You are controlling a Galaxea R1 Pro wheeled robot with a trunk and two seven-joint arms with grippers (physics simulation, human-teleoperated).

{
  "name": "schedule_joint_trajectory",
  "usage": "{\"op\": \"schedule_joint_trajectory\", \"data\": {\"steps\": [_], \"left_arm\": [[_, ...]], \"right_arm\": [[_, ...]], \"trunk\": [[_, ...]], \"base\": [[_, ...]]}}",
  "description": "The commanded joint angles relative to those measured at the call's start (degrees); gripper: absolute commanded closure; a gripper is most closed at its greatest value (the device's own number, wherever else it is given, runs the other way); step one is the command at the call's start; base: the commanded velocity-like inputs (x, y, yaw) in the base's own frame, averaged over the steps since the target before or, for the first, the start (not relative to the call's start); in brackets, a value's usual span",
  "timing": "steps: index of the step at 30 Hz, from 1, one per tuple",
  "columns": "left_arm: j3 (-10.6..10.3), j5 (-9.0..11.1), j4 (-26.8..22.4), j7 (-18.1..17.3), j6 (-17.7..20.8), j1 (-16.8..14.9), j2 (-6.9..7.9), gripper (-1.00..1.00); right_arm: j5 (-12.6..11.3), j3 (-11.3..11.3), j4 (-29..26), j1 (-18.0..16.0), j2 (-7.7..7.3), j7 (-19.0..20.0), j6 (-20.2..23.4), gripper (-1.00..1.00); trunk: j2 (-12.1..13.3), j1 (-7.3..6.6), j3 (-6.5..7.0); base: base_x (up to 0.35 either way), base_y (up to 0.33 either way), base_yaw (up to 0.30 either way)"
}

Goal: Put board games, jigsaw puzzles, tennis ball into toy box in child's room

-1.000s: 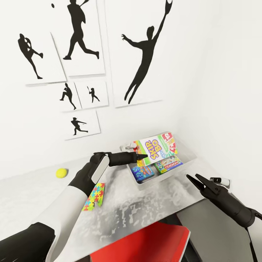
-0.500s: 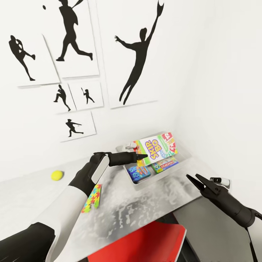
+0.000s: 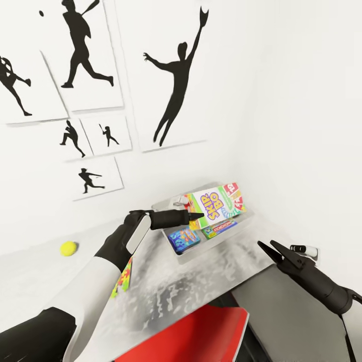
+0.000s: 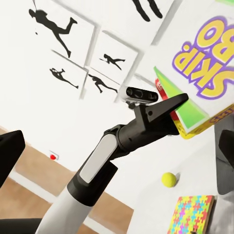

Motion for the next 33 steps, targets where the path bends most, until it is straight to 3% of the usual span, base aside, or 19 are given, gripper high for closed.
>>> {"op": "schedule_joint_trajectory", "data": {"steps": [1,33], "left_arm": [[0.0,0.35,-0.01,0.01,0.35,-0.05,0.0,1.0],[-0.01,0.39,-0.19,-0.03,0.24,-0.04,0.09,1.0]], "right_arm": [[-0.04,-0.03,0.0,-0.05,-0.01,0.1,0.26,-1.0],[-0.04,-0.09,-0.04,-0.05,-0.01,0.15,0.26,-1.0]], "trunk": [[-0.11,0.03,-0.06],[-0.11,0.03,0.15]], "base": [[0.0,0.0,-0.162],[0.0,0.0,-0.025]]}}
